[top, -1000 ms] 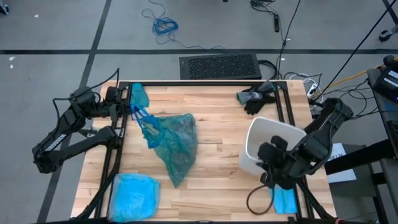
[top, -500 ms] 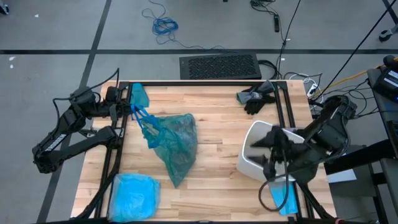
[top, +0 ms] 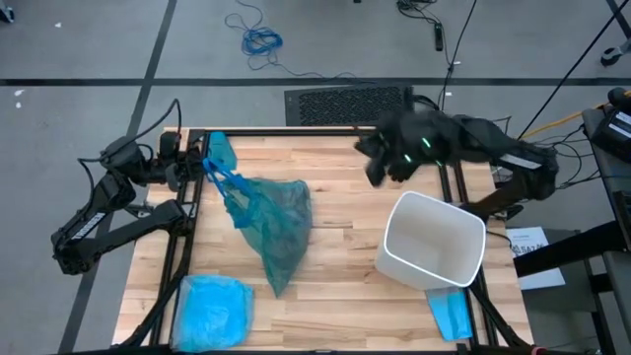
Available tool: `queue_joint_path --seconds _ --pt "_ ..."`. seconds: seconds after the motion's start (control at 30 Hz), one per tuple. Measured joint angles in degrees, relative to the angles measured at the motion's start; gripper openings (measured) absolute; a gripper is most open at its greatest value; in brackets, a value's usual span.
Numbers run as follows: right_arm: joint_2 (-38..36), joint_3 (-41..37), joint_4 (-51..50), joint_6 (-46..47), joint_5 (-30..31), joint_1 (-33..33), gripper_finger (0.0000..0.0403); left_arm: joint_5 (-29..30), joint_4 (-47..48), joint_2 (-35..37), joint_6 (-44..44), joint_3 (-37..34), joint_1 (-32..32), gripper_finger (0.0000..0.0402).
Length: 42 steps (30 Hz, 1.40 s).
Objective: Place trash/remove bag and relplace
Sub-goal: Close the blue trash bag
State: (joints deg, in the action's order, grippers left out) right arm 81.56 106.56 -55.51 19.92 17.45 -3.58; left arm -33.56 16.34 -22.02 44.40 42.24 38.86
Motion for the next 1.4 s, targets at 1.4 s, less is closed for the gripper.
queue_joint_path --seconds 1.4 --pt "5.96 -26.49 31.52 -8.92 -34.98 -27.86 0.0 -6.66 -39.07 -64.22 -2.26 39.49 -3.19 0.0"
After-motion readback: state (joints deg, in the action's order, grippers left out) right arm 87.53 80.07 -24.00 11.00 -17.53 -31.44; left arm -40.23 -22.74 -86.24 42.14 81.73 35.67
